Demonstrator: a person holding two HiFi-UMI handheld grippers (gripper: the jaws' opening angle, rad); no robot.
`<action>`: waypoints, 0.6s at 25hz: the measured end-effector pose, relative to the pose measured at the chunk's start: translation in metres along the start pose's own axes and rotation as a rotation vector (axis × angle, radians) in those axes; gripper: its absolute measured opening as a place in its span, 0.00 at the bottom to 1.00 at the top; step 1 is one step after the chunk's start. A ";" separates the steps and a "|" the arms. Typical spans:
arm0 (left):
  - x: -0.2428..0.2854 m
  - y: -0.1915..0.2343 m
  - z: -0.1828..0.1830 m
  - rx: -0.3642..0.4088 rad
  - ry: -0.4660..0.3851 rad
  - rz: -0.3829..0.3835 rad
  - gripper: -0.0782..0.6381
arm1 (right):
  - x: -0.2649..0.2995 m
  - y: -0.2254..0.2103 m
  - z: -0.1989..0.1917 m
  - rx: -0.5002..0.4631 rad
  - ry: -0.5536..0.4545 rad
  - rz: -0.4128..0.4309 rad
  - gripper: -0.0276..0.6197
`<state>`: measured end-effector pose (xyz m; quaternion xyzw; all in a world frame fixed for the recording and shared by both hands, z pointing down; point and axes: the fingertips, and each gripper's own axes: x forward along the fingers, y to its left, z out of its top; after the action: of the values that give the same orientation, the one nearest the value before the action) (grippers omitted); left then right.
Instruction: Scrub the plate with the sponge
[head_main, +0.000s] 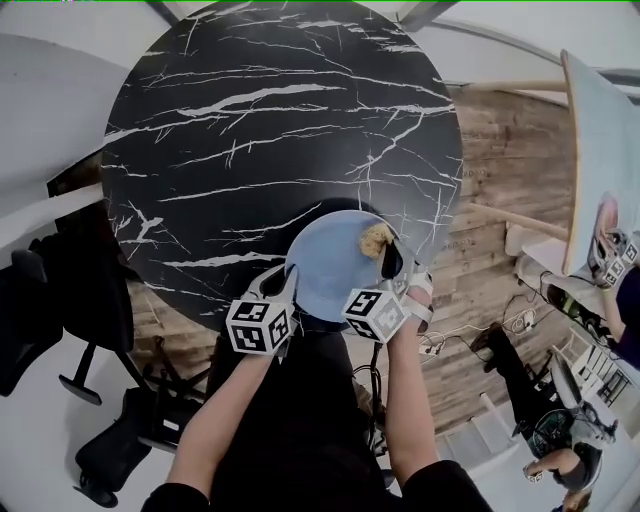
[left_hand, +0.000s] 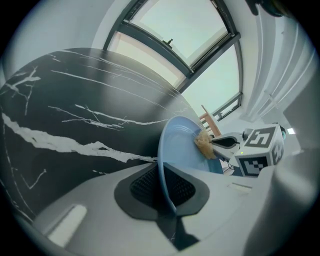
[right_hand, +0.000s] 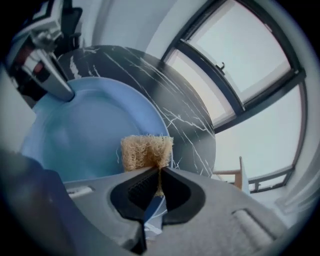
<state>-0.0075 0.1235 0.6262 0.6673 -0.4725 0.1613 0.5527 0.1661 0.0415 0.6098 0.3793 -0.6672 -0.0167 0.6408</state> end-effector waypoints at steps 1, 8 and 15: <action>0.000 0.000 0.000 0.000 0.002 -0.002 0.14 | -0.002 0.002 -0.002 -0.040 0.008 -0.011 0.07; 0.000 0.000 -0.002 -0.025 0.007 -0.017 0.13 | -0.013 0.018 -0.029 -0.160 0.069 0.013 0.07; 0.001 -0.001 -0.002 -0.012 0.020 -0.020 0.13 | -0.033 0.031 -0.047 -0.173 0.109 0.041 0.07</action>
<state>-0.0055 0.1247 0.6273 0.6669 -0.4614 0.1594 0.5630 0.1884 0.1029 0.6060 0.3091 -0.6350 -0.0402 0.7068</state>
